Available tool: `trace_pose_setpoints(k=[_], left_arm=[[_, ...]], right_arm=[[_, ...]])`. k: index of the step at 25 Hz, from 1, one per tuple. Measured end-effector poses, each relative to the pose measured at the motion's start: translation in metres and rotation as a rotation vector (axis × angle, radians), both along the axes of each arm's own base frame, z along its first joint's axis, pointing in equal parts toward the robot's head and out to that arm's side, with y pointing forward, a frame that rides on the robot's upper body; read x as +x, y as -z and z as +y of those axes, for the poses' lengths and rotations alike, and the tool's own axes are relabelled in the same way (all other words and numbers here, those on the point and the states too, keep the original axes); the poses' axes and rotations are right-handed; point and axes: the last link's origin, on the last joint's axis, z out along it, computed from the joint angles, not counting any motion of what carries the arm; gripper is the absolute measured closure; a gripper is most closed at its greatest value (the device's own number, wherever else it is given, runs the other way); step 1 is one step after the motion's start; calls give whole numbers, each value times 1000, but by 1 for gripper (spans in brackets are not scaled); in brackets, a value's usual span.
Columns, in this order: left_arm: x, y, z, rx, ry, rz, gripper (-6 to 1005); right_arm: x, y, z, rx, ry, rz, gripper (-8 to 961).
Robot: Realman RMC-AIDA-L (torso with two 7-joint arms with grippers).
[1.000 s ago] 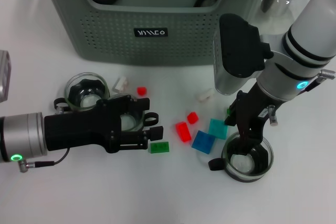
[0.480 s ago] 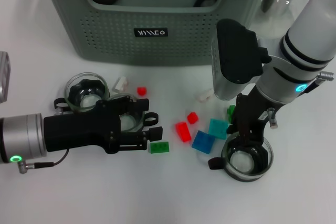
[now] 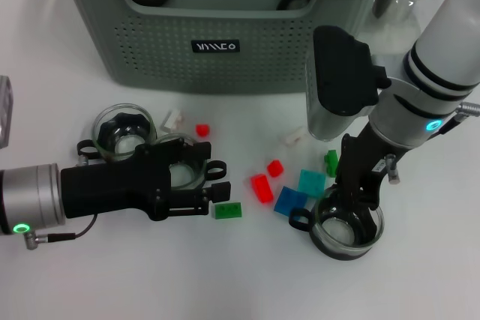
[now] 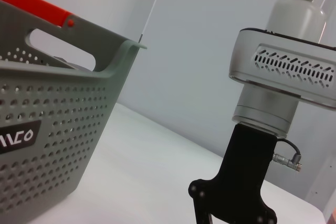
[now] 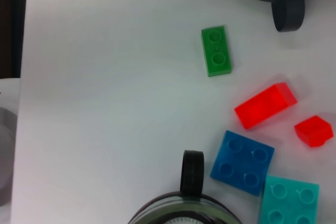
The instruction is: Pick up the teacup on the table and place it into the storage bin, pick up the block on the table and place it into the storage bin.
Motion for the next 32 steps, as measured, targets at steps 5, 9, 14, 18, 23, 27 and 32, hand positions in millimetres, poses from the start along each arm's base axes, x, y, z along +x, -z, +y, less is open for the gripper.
trace_pose_setpoints(k=[5, 9, 14, 18, 23, 27, 32], left_arm=[[0, 0, 0, 0, -1, -1, 140], [0, 0, -1, -4, -4, -2, 140], [-1, 0, -2, -7, -4, 2, 140], [-1, 0, -2, -7, -4, 2, 140], [-1, 1, -2, -6, -5, 1, 140], [0, 0, -1, -2, -4, -2, 140], [1, 1, 0, -2, 0, -4, 140]], right_arm=[[-2, -6, 0, 1, 16, 12, 898], [-10, -30, 5, 32, 46, 51, 893], [-32, -79, 15, 99, 56, 142, 887], [-64, -117, 18, 135, 6, 249, 882], [-106, -143, 31, 219, -71, 409, 876], [-138, -153, 57, 384, -102, 544, 872], [-166, -152, 103, 627, -75, 570, 866]])
